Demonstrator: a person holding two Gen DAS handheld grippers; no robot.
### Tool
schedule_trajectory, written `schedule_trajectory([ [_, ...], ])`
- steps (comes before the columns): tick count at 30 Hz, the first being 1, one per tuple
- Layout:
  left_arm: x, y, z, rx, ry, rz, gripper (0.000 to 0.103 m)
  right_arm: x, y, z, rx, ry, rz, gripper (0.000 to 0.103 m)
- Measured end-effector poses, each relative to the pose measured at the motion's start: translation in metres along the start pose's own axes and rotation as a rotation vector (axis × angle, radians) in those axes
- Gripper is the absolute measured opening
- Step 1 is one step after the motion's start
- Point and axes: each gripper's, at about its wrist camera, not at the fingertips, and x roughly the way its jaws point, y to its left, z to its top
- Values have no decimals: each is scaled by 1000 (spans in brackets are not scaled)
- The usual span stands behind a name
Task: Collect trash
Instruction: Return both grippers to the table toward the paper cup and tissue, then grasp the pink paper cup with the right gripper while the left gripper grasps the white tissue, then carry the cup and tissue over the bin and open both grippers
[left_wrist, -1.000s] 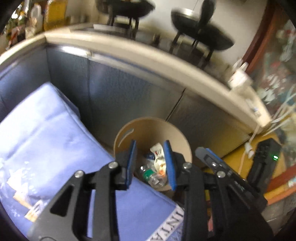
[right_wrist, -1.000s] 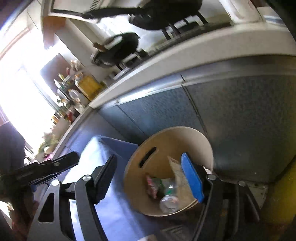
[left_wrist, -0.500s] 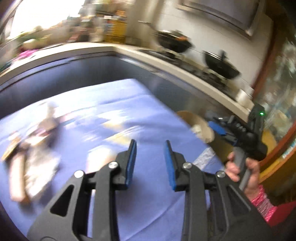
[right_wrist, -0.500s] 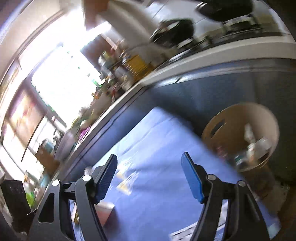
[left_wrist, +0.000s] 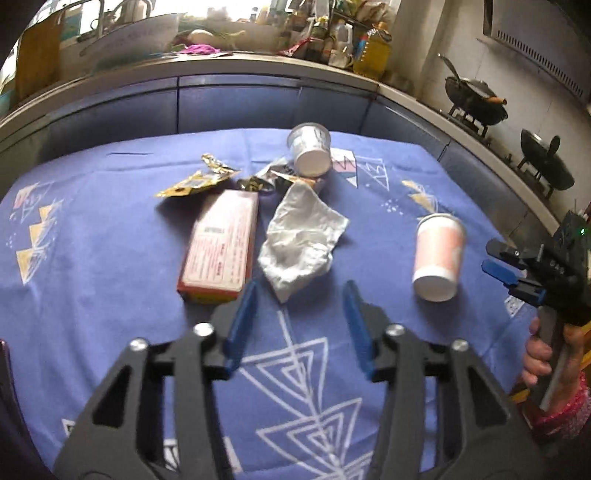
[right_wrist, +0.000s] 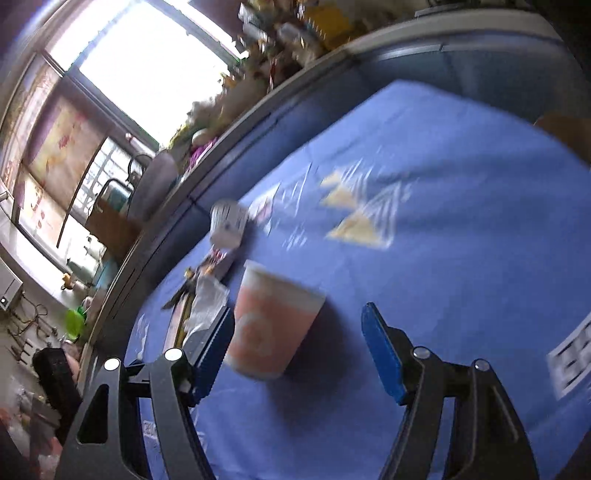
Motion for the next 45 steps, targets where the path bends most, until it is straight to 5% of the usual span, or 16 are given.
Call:
schedule_trajectory([
  [10, 63, -24, 29, 159, 32, 31, 57, 40, 16, -1, 37, 104, -13, 73],
  [21, 100, -27, 34, 199, 118, 52, 57, 65, 24, 3, -30, 120, -51, 73],
  [25, 103, -16, 34, 150, 141, 62, 22, 68, 27, 1, -57, 134, -31, 66],
  [26, 101, -12, 36, 115, 151, 33, 12, 68, 29, 1, -67, 134, -28, 65],
  [37, 47, -43, 42, 15, 105, -209, 9, 16, 10, 9, -71, 32, -21, 59],
  [45, 68, -117, 32, 112, 201, -302, 9, -38, -42, 18, -41, -98, -120, 59],
])
